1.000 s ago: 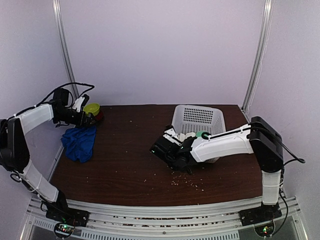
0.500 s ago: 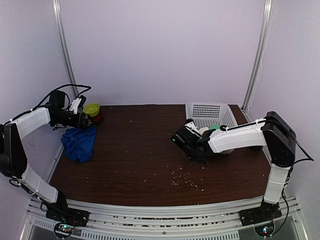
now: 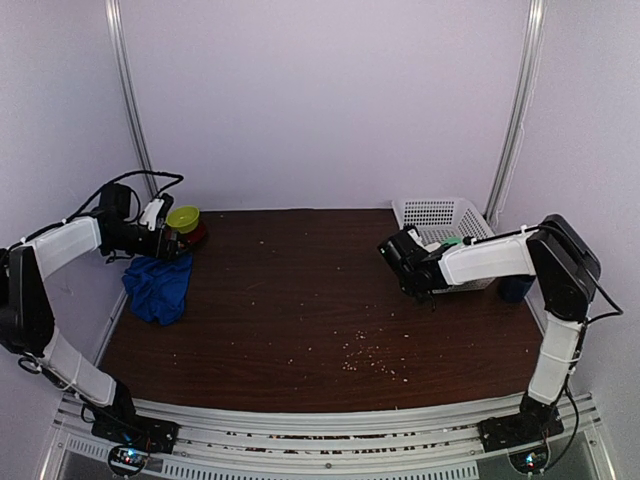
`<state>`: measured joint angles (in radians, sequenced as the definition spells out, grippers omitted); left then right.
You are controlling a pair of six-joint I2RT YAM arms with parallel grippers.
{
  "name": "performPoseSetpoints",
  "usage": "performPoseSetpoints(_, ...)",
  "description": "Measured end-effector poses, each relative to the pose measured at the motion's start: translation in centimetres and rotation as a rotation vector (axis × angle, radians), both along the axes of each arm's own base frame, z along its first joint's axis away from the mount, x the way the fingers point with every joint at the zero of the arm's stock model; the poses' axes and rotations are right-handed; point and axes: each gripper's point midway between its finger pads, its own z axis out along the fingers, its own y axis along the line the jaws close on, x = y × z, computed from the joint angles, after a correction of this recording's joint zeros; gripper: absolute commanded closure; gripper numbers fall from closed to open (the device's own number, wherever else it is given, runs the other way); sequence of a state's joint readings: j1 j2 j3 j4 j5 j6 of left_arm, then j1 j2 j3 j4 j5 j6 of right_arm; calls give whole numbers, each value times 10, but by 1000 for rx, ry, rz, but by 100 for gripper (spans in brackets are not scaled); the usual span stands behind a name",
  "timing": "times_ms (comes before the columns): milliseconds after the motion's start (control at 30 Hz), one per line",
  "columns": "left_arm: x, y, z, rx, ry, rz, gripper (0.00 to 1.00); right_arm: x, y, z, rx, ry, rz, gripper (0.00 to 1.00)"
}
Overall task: Roll the towels
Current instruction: Move the bin to the corner of the board.
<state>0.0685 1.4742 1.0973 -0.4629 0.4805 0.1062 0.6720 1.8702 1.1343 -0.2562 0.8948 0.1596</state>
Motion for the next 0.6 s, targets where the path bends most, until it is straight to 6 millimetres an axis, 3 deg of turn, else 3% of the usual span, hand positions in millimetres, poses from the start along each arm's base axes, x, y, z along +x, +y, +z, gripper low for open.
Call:
performPoseSetpoints(233, -3, -2, -6, -10, 16, -9, 2, 18, -16, 0, -56, 14, 7, 1)
performPoseSetpoints(600, -2, -3, -12, -17, 34, -13, 2, 47, -37, -23, -143, 72, -8, 2)
